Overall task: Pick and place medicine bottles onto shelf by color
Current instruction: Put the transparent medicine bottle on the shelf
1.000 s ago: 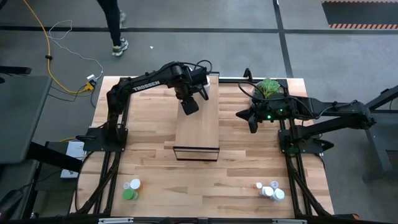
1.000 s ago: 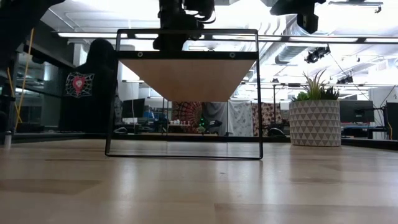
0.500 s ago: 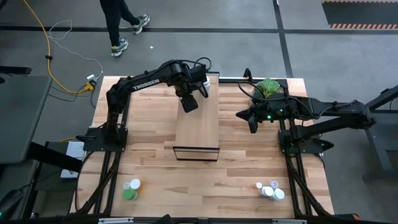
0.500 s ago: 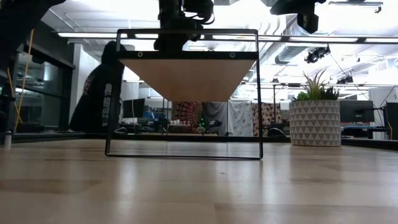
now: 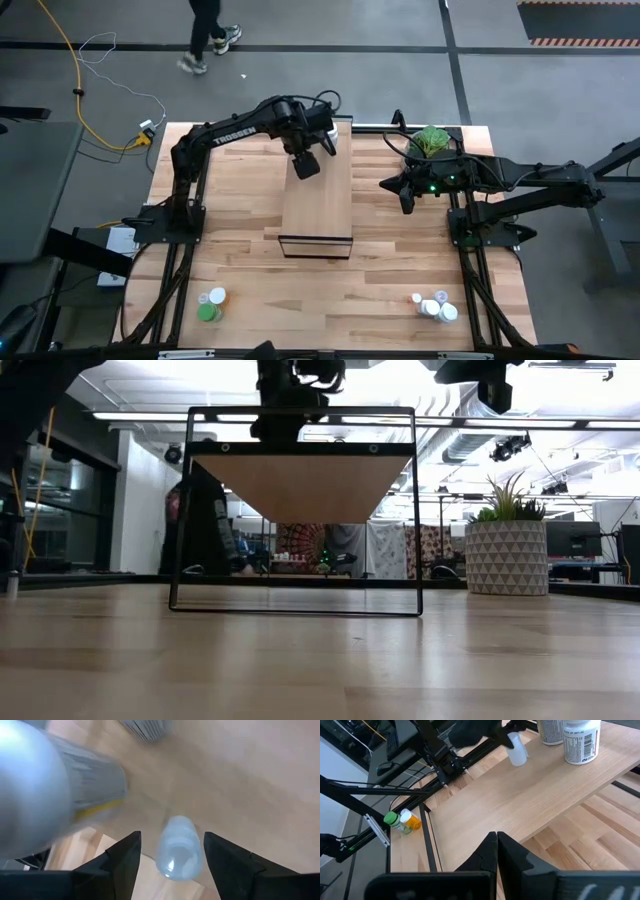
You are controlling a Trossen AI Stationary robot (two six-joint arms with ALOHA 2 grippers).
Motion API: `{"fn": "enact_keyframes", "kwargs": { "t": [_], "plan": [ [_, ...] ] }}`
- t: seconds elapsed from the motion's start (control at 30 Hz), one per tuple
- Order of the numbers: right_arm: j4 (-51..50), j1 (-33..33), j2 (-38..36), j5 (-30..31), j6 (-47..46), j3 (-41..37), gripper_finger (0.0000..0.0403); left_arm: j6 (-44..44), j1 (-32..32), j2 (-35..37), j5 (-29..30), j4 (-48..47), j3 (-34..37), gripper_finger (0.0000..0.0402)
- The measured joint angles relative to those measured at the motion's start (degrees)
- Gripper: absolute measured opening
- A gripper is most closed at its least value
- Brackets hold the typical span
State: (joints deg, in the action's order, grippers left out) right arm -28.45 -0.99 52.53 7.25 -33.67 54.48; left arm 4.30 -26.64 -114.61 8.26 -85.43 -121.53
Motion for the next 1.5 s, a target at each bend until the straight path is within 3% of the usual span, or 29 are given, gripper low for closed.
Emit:
{"fn": "enact_keyframes", "kwargs": {
  "t": [0.23,0.37,0.47,0.57,0.73,0.87,1.03,1.17,1.33,1.5],
  "plan": [
    [0.0,0.0,0.0,0.0,0.0,0.0,0.0,1.8,-1.1,0.2,-2.4,0.2,-8.7,0.0205],
    [0.0,0.0,0.0,-0.2,0.0,0.0,0.0,3.8,-0.2,1.5,-7.2,4.3,-11.7,0.0201],
    [0.0,0.0,0.0,-0.2,0.0,0.0,0.0,2.6,3.3,5.0,-7.6,12.9,-11.1,0.0176],
    [0.0,0.0,0.0,-0.2,0.0,0.0,0.0,-0.1,7.3,9.0,-6.3,22.1,-7.3,0.0124],
    [-0.2,0.0,0.0,-0.2,0.0,0.0,0.0,-0.3,11.6,17.7,-2.5,32.8,7.8,0.0013],
    [-0.6,0.0,0.0,-0.2,0.0,0.0,0.0,4.3,13.1,29.0,-2.2,45.2,27.9,0.0012],
    [-0.5,0.0,0.0,-0.2,0.0,0.0,0.0,10.6,15.3,44.7,-3.2,67.5,56.0,0.0004],
    [-0.5,0.0,0.0,-0.2,0.0,0.0,0.0,15.5,15.4,52.0,0.4,79.8,72.8,0.0001],
    [-0.4,0.0,0.0,0.0,0.0,0.0,0.0,21.8,11.7,52.5,0.0,86.3,83.8,0.0],
    [-0.4,0.0,0.0,1.7,0.0,0.0,0.0,20.9,8.7,48.3,-3.6,90.1,86.3,0.0]
  ]
}}
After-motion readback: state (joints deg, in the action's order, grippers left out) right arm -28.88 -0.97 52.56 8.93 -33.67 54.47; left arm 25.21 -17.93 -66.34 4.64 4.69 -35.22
